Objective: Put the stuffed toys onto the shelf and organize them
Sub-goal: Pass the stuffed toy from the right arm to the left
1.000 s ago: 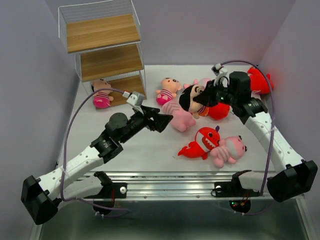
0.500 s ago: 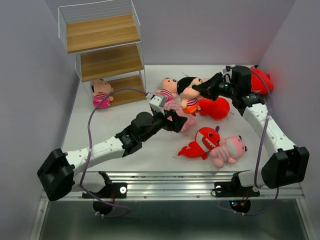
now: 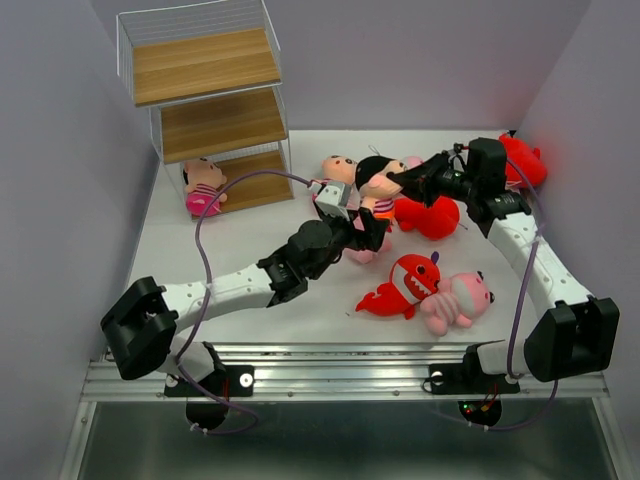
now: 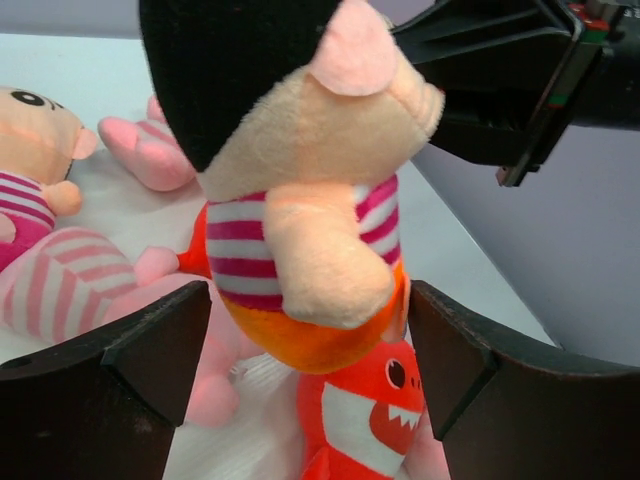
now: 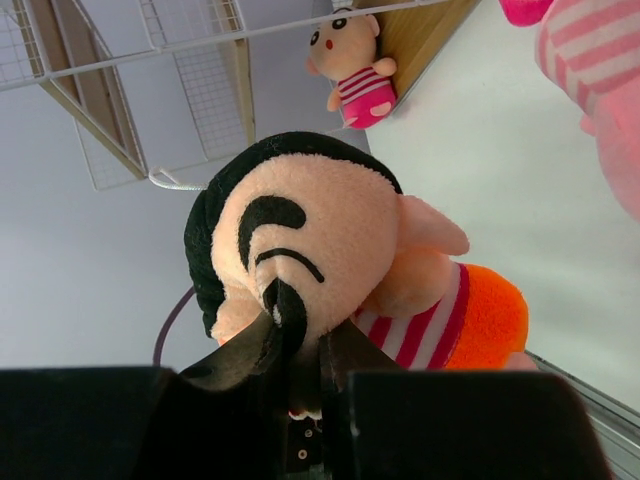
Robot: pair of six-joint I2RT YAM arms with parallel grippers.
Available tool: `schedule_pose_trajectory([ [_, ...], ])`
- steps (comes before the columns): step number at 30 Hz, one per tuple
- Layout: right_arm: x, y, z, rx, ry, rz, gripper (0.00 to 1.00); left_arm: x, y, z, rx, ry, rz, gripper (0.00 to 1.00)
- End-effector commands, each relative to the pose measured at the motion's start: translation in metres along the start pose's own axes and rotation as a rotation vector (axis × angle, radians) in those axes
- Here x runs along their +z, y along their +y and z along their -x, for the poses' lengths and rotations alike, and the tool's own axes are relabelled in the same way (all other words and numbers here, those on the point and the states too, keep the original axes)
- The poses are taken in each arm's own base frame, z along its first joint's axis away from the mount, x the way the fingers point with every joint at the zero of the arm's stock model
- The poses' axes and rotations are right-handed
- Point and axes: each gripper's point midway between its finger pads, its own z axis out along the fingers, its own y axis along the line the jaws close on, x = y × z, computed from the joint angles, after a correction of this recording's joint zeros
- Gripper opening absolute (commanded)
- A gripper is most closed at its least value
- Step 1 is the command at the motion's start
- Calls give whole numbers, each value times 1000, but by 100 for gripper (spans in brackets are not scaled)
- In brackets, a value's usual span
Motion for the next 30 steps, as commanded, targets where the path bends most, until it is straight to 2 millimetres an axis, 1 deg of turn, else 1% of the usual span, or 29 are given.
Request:
schedule_pose_trajectory([
  [1,-16,29,-7,-28,14,106,1,7,-2,42,-50,-150,67,87],
  [2,-17,30,-7,-19,17,110,1,9,1,42,-51,-153,85,84],
  [4,-17,31,-9,-15,30,122,1,10,2,40,-52,-149,93,80],
  [5,-17,31,-10,-10,34,127,1,11,2,39,-54,-147,92,79],
  [6,-18,32,-11,-4,36,135,1,12,2,38,-63,-146,91,74],
  [8,-19,30,-9,6,34,140,1,13,2,37,-69,-144,91,72],
  [10,-19,29,-10,10,38,142,1,14,0,37,-73,-144,88,66],
  [14,-19,27,-10,17,43,147,2,13,-5,41,-70,-158,61,34],
  [15,-19,27,-11,17,41,148,3,12,-5,42,-72,-162,59,19],
  [17,-19,26,-11,16,40,149,3,11,-5,47,-71,-176,59,4],
  [18,-19,25,-11,18,40,146,4,9,-6,51,-76,-186,57,0],
  [20,-19,24,-11,18,40,146,4,5,-4,52,-71,-189,62,0],
  [21,-20,23,-8,17,29,147,6,1,-4,57,-75,-199,57,0],
  [22,-20,23,-8,17,28,147,6,0,-3,54,-73,-194,59,0],
  [24,-20,21,-8,14,26,147,11,-5,-2,59,-79,-205,55,0],
  [26,-20,21,-7,11,23,146,16,-9,4,57,-79,-199,58,0],
  [27,-20,20,-7,9,21,147,22,-13,4,61,-85,-208,53,0],
  [28,-20,20,-7,6,19,148,24,-15,9,58,-83,-201,60,0],
  [29,-19,20,-6,5,17,148,26,-17,10,57,-83,-197,53,0],
  [30,-19,20,-6,-2,17,150,30,-21,12,56,-85,-194,51,0],
])
